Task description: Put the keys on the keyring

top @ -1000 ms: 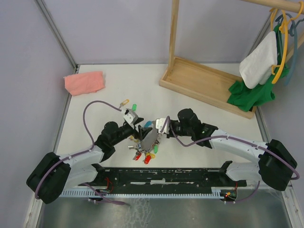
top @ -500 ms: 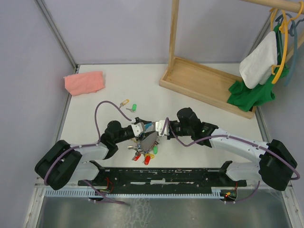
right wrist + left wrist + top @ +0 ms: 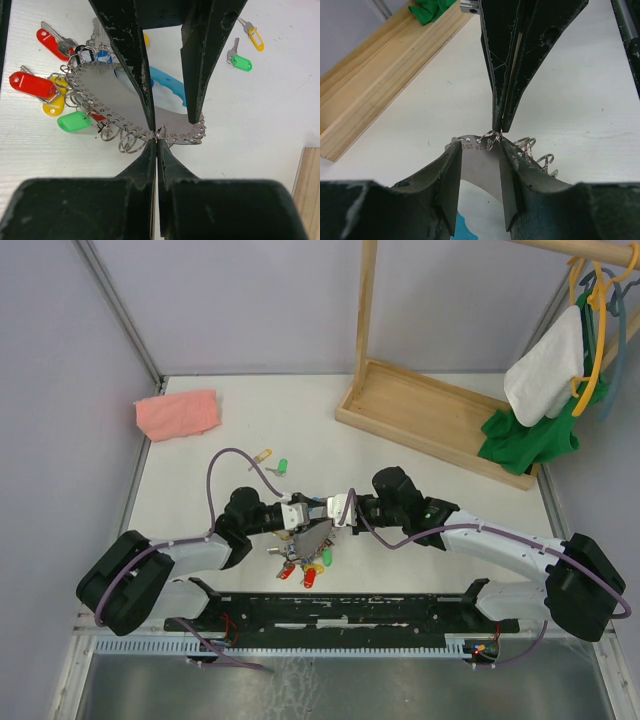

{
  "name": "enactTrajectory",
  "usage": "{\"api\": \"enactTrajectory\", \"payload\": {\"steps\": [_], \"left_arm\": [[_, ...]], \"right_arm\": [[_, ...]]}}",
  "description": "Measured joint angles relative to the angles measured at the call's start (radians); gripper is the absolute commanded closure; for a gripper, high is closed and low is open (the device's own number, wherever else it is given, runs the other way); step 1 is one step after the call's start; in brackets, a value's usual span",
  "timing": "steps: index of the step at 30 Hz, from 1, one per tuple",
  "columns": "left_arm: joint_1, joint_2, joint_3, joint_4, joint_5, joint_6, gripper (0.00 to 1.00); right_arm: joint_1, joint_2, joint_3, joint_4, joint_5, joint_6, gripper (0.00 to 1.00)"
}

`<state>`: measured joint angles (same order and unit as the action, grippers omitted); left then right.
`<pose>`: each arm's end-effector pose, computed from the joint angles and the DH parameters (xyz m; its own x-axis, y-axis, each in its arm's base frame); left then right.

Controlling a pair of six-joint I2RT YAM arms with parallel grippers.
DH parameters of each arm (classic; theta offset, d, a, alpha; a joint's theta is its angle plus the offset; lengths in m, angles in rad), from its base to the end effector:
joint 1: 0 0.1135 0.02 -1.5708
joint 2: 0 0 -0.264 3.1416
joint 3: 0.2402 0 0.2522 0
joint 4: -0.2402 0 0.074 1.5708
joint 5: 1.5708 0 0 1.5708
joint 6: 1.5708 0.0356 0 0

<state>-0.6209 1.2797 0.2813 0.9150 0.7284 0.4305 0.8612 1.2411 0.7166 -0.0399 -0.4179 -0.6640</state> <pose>0.1713 -0.1517 0.1846 0.3448 0.1363 -0.9287 0.9131 0.1806 0.3655 0.1628 0.2117 0.2356 0.2905 -0.5262 -0.7992 -0.9367 0.0140 -0.3497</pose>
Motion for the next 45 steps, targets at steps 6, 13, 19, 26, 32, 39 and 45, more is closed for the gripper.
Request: {"api": "enactTrajectory", "payload": {"steps": [6, 13, 19, 26, 32, 39, 45], "left_arm": [[0.000, 0.015, 0.017, -0.048, 0.018, 0.021, 0.62], [0.000, 0.038, 0.035, -0.071, 0.041, 0.032, 0.71], [0.000, 0.042, 0.040, -0.097, 0.058, 0.051, 0.78], [0.000, 0.040, 0.043, -0.142, 0.045, 0.097, 0.82], [0.001, 0.036, 0.047, -0.154, 0.043, 0.104, 0.81], [0.005, 0.036, 0.047, -0.149, 0.068, 0.102, 0.79], [0.008, 0.036, 0.047, -0.151, 0.082, 0.101, 0.78]], "right_arm": [[0.000, 0.000, 0.000, -0.003, -0.001, 0.000, 0.99], [-0.004, 0.000, 0.000, -0.010, -0.005, 0.000, 0.99], [-0.006, 0.000, 0.000, -0.011, -0.016, -0.002, 0.99], [-0.005, 0.000, 0.000, -0.019, -0.043, -0.013, 0.99], [-0.005, 0.000, 0.000, -0.024, -0.059, -0.015, 0.99], [-0.005, 0.004, 0.000, -0.025, -0.064, -0.014, 0.99], [-0.005, 0.004, 0.000, -0.025, -0.063, -0.013, 0.99]]}}
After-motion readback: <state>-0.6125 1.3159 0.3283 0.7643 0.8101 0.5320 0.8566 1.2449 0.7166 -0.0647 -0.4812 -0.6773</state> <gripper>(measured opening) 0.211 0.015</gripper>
